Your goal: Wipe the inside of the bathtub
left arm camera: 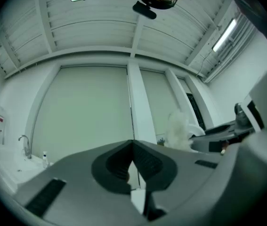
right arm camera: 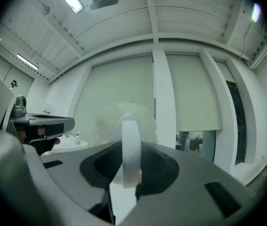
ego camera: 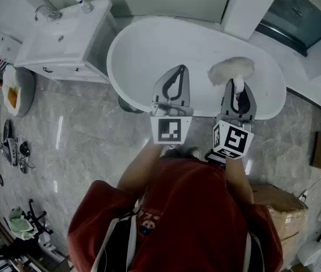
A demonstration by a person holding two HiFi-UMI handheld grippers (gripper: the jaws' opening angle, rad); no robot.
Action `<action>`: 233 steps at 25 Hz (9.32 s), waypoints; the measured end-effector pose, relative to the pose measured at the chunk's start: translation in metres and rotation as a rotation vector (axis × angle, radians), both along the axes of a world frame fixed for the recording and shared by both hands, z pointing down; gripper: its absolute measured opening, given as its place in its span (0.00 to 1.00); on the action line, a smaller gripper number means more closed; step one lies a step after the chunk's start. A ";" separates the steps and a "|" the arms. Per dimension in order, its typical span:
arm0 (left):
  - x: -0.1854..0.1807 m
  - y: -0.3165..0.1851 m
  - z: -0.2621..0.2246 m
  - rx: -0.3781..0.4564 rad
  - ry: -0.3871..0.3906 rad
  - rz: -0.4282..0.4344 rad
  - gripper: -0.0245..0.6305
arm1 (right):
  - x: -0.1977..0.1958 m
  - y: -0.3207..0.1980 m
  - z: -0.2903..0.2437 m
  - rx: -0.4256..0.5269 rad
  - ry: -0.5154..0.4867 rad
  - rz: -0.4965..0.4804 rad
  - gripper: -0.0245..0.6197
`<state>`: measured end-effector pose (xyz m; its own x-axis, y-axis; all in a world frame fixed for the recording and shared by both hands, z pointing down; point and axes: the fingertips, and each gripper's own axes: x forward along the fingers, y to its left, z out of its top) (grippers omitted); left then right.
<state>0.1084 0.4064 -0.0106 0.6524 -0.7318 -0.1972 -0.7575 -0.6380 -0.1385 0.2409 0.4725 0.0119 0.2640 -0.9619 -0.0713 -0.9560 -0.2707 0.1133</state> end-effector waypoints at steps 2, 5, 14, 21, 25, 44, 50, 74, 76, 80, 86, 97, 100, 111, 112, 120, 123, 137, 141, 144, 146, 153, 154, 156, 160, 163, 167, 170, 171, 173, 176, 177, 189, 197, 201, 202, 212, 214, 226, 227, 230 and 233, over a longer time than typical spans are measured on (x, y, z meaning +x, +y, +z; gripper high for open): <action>-0.003 -0.002 -0.001 -0.002 0.013 0.003 0.06 | -0.004 -0.004 0.000 -0.001 0.003 -0.006 0.20; -0.008 -0.006 -0.001 -0.004 0.025 0.003 0.06 | -0.010 -0.009 0.001 -0.003 0.007 -0.013 0.20; -0.028 -0.024 0.002 -0.002 0.037 -0.010 0.06 | -0.024 -0.025 0.007 -0.013 -0.011 -0.027 0.20; -0.058 -0.044 0.007 -0.017 0.057 -0.025 0.06 | -0.053 -0.049 0.015 -0.034 -0.018 -0.064 0.20; -0.078 -0.057 0.010 -0.018 0.043 -0.038 0.06 | -0.070 -0.065 0.017 -0.039 -0.024 -0.081 0.20; -0.088 -0.149 0.026 -0.039 0.057 -0.181 0.06 | -0.071 -0.183 0.048 -0.100 -0.106 -0.246 0.20; -0.073 -0.193 0.028 -0.042 0.053 -0.231 0.06 | -0.050 -0.234 0.056 -0.115 -0.143 -0.290 0.20; -0.125 -0.325 0.084 -0.072 -0.011 -0.229 0.06 | -0.119 -0.378 0.141 -0.287 -0.220 -0.375 0.20; -0.144 -0.342 0.098 -0.083 -0.033 -0.212 0.06 | -0.144 -0.398 0.155 -0.315 -0.223 -0.364 0.20; -0.176 -0.374 0.121 -0.106 -0.069 -0.189 0.06 | -0.185 -0.434 0.186 -0.382 -0.238 -0.349 0.20; -0.208 -0.423 0.150 -0.116 -0.066 -0.174 0.06 | -0.226 -0.489 0.244 -0.489 -0.282 -0.369 0.20; -0.229 -0.481 0.216 -0.176 -0.024 -0.169 0.06 | -0.249 -0.580 0.341 -0.623 -0.489 -0.330 0.20; -0.230 -0.491 0.230 -0.183 -0.014 -0.172 0.06 | -0.251 -0.600 0.369 -0.655 -0.558 -0.321 0.20; -0.215 -0.523 0.266 -0.187 -0.016 -0.187 0.06 | -0.236 -0.662 0.435 -0.703 -0.708 -0.288 0.20; -0.215 -0.525 0.269 -0.188 -0.019 -0.190 0.06 | -0.235 -0.663 0.437 -0.703 -0.718 -0.297 0.20; -0.207 -0.522 0.293 -0.221 -0.025 -0.207 0.06 | -0.226 -0.656 0.464 -0.705 -0.778 -0.311 0.20; -0.200 -0.523 0.306 -0.228 -0.025 -0.209 0.06 | -0.219 -0.655 0.481 -0.706 -0.793 -0.311 0.20; -0.165 -0.538 0.408 -0.293 -0.093 -0.201 0.06 | -0.185 -0.645 0.586 -0.748 -0.860 -0.270 0.20; -0.150 -0.540 0.439 -0.311 -0.097 -0.189 0.06 | -0.170 -0.639 0.621 -0.769 -0.858 -0.250 0.20; -0.131 -0.536 0.456 -0.317 -0.109 -0.162 0.06 | -0.153 -0.630 0.643 -0.784 -0.860 -0.226 0.20; -0.124 -0.535 0.465 -0.318 -0.122 -0.143 0.06 | -0.147 -0.626 0.657 -0.793 -0.865 -0.210 0.20; -0.100 -0.537 0.507 -0.338 -0.130 -0.111 0.06 | -0.128 -0.615 0.711 -0.823 -0.891 -0.167 0.20; -0.098 -0.537 0.514 -0.343 -0.132 -0.105 0.06 | -0.125 -0.613 0.720 -0.829 -0.900 -0.157 0.20; -0.093 -0.537 0.528 -0.351 -0.142 -0.096 0.06 | -0.119 -0.608 0.739 -0.842 -0.906 -0.141 0.20; -0.082 -0.534 0.552 -0.372 -0.162 -0.092 0.06 | -0.099 -0.595 0.774 -0.863 -0.911 -0.097 0.20; -0.074 -0.538 0.564 -0.384 -0.166 -0.102 0.06 | -0.086 -0.587 0.799 -0.890 -0.910 -0.062 0.20; -0.061 -0.544 0.574 -0.392 -0.161 -0.092 0.06 | -0.076 -0.579 0.826 -0.931 -0.889 -0.033 0.20; -0.052 -0.542 0.585 -0.409 -0.155 -0.079 0.06 | -0.067 -0.570 0.847 -0.958 -0.900 0.001 0.20; -0.050 -0.541 0.588 -0.417 -0.154 -0.077 0.06 | -0.066 -0.567 0.853 -0.969 -0.897 0.010 0.20; -0.046 -0.541 0.592 -0.425 -0.152 -0.071 0.06 | -0.063 -0.561 0.865 -0.995 -0.877 0.025 0.20; -0.039 -0.538 0.597 -0.424 -0.154 -0.062 0.06 | -0.054 -0.548 0.889 -1.044 -0.875 0.063 0.20; -0.038 -0.537 0.599 -0.423 -0.159 -0.057 0.06 | -0.051 -0.544 0.895 -1.058 -0.882 0.074 0.20; -0.030 -0.537 0.597 -0.416 -0.177 -0.031 0.06 | -0.050 -0.542 0.897 -1.066 -0.886 0.082 0.20; -0.032 -0.538 0.578 -0.402 -0.169 -0.033 0.06 | -0.060 -0.542 0.876 -1.041 -0.851 0.081 0.20; -0.033 -0.539 0.561 -0.386 -0.167 -0.036 0.06 | -0.073 -0.544 0.848 -1.009 -0.866 0.040 0.20; -0.034 -0.540 0.555 -0.382 -0.165 -0.039 0.06 | -0.080 -0.545 0.839 -0.997 -0.876 0.030 0.20; -0.055 -0.534 0.458 -0.328 -0.124 -0.059 0.06 | -0.127 -0.547 0.711 -0.915 -0.892 -0.061 0.20; -0.067 -0.532 0.433 -0.324 -0.118 -0.067 0.06 | -0.134 -0.545 0.679 -0.904 -0.890 -0.065 0.20; -0.151 -0.509 0.304 -0.290 -0.152 -0.148 0.06 | -0.205 -0.550 0.488 -0.841 -0.872 -0.217 0.20; -0.160 -0.507 0.294 -0.279 -0.168 -0.153 0.06 | -0.213 -0.552 0.472 -0.832 -0.868 -0.235 0.20; -0.194 -0.498 0.264 -0.260 -0.193 -0.181 0.06 | -0.243 -0.558 0.425 -0.814 -0.862 -0.290 0.20; -0.231 -0.497 0.232 -0.213 -0.179 -0.222 0.06 | -0.278 -0.564 0.389 -0.807 -0.858 -0.330 0.20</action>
